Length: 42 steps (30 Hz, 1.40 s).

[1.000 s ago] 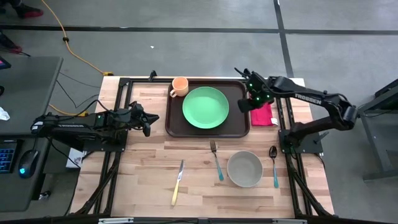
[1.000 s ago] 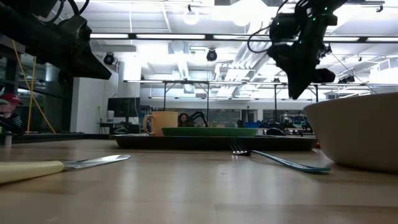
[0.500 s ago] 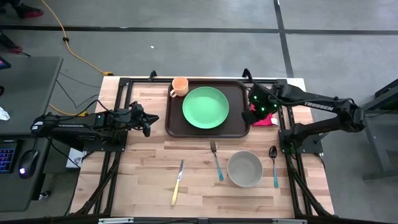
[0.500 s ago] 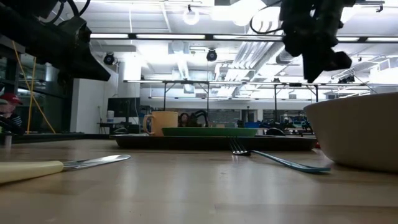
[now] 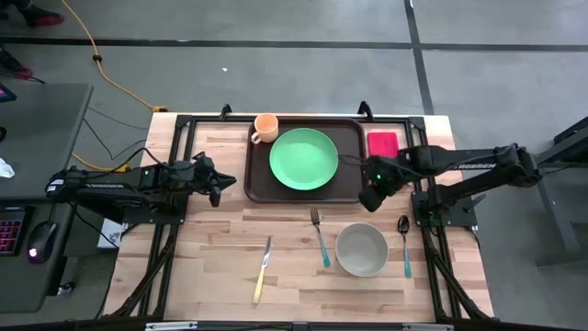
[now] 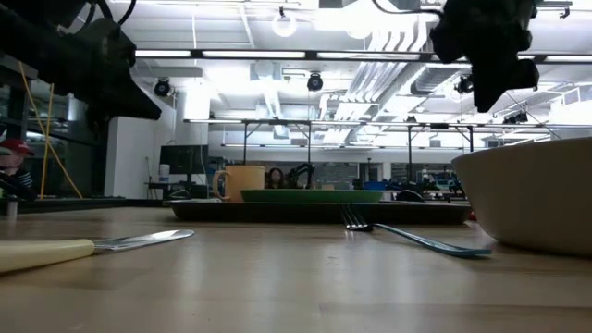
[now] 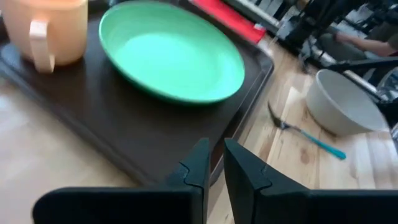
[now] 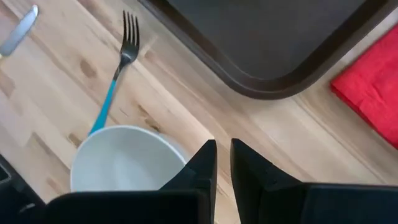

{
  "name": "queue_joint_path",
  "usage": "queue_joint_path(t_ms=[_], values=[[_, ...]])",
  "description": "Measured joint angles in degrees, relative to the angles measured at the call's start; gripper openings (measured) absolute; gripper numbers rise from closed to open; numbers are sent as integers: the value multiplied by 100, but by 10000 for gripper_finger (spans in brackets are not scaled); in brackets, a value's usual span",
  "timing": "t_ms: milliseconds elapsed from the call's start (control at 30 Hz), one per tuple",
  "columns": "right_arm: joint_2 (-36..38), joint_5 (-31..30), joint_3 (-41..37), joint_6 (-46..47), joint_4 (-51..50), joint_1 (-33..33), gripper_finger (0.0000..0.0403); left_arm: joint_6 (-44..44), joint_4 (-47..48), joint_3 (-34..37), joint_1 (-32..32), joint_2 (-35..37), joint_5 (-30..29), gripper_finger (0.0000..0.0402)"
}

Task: Set up tray
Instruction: Put the gray bowl on top of the green plate on the brown serving tray

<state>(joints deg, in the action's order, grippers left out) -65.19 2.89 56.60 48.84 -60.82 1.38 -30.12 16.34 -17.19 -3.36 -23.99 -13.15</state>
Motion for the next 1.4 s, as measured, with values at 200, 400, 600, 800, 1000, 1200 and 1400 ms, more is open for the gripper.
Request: queue_joint_path(t_ms=[200, 400, 600, 800, 1000, 1200, 1400], values=[[0, -428, -15, 439, -16, -618, 26, 120, -233, -2, 0, 0, -11, 76], [-2, -527, -31, 993, -194, -1052, 28, 139, -334, -2, 0, 0, -85, 76], [-2, -713, -32, 1407, -207, -1362, 40, 139, -286, -2, 0, -2, -225, 76], [-7, -635, -31, 1568, -195, -1558, 51, 137, -160, -2, 1, -22, -249, 76], [-114, -305, -31, 1583, -176, -1619, 58, 137, -114, -2, 2, -22, -249, 76], [-420, -199, -31, 1383, -79, -1617, 73, 135, -119, -2, 1, -20, -245, 76], [-671, -55, -31, 1076, -72, -1617, 84, 133, -119, -2, 1, -22, -243, 76]])
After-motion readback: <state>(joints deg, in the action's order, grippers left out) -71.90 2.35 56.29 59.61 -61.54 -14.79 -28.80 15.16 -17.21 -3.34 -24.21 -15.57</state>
